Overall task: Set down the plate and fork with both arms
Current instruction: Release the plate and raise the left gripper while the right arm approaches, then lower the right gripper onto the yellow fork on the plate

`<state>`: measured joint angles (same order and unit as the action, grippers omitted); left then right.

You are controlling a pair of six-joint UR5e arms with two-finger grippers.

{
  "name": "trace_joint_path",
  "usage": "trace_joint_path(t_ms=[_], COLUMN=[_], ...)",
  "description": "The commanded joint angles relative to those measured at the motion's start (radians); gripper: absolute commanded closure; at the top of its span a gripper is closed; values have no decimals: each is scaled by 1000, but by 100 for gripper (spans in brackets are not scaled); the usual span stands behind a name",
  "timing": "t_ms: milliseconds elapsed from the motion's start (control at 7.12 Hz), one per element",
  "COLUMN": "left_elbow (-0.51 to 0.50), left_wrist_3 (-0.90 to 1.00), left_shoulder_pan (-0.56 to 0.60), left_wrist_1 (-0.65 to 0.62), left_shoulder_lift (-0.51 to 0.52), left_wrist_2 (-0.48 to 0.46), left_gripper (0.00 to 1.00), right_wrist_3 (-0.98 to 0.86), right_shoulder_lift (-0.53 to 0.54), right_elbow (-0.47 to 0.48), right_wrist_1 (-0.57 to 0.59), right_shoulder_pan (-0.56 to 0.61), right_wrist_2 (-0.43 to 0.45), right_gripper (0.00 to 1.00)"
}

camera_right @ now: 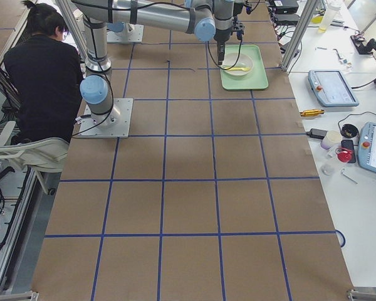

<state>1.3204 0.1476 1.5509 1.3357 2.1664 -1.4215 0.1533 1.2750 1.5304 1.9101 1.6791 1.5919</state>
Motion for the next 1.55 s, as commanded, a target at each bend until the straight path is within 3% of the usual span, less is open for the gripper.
trace_joint_path(t_ms=[0,281,421,562,1405], left_elbow=[115,137,138,140,157], left_wrist_3=[90,98,98,98,102], left_shoulder_pan=[-51,-51,-51,-51,-51], left_wrist_1=[4,2,2,2,-29], left_shoulder_lift=[-75,-89,-89,-86,-71], left_wrist_2=[-45,-45,-45,-45,-42], left_gripper=[0,0,0,0,0], right_wrist_3=[3,72,72,74,100], right_shoulder_lift=[-194,-333,-374,-405,-493], right_elbow=[-172,-289,-295,-296,-297], right_wrist_1=[38,70,87,140,175], right_shoulder_pan=[40,73,80,83,111], right_wrist_2=[-64,-69,-93,-121,-138], right_gripper=[32,39,45,45,45])
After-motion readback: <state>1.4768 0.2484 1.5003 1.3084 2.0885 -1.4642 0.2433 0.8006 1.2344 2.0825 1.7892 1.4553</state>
